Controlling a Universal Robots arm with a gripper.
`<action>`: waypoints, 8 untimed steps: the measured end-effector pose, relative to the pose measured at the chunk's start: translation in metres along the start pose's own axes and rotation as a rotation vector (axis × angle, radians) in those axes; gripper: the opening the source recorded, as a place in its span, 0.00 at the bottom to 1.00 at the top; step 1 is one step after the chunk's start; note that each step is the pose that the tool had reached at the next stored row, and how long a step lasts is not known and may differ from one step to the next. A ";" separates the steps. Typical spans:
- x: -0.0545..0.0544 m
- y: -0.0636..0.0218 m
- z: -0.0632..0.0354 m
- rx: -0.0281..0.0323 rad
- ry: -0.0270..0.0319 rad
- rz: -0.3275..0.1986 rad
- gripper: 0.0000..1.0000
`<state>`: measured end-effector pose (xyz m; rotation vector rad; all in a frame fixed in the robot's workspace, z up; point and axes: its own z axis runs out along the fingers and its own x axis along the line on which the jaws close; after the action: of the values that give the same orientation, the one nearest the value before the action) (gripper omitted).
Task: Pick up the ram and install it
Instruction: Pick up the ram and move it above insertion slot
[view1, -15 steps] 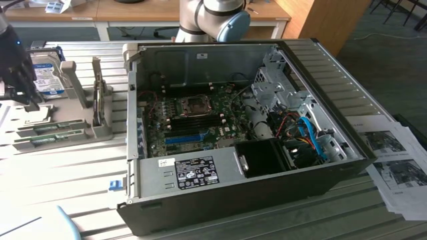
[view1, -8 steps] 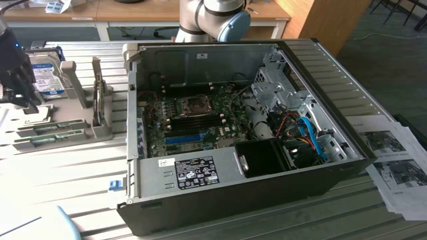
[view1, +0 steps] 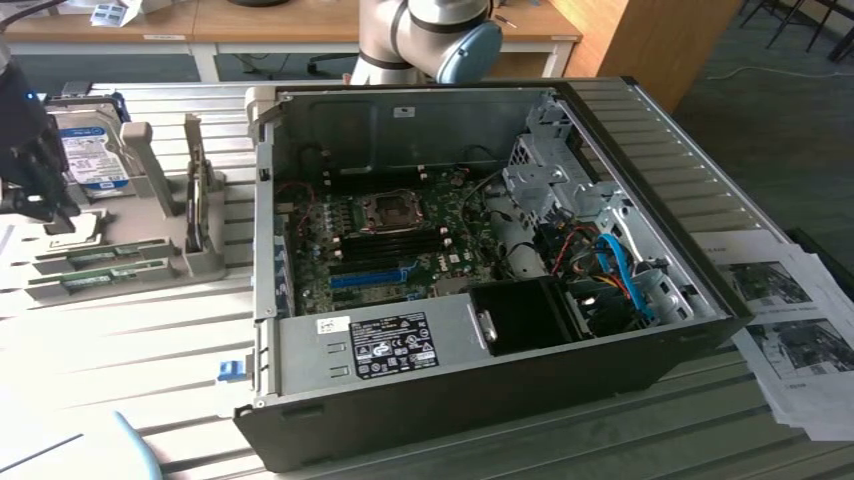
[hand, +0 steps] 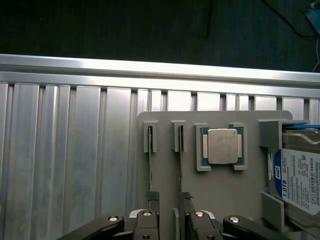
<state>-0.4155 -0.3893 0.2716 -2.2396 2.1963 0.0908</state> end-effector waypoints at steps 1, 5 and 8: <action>0.001 0.0000 -0.0001 0.0000 0.0001 0.000 0.29; 0.003 0.0001 -0.0001 0.0000 0.0000 0.000 0.29; 0.003 0.0001 -0.0001 0.0000 0.0000 0.000 0.29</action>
<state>-0.4155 -0.3921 0.2716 -2.2396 2.1963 0.0907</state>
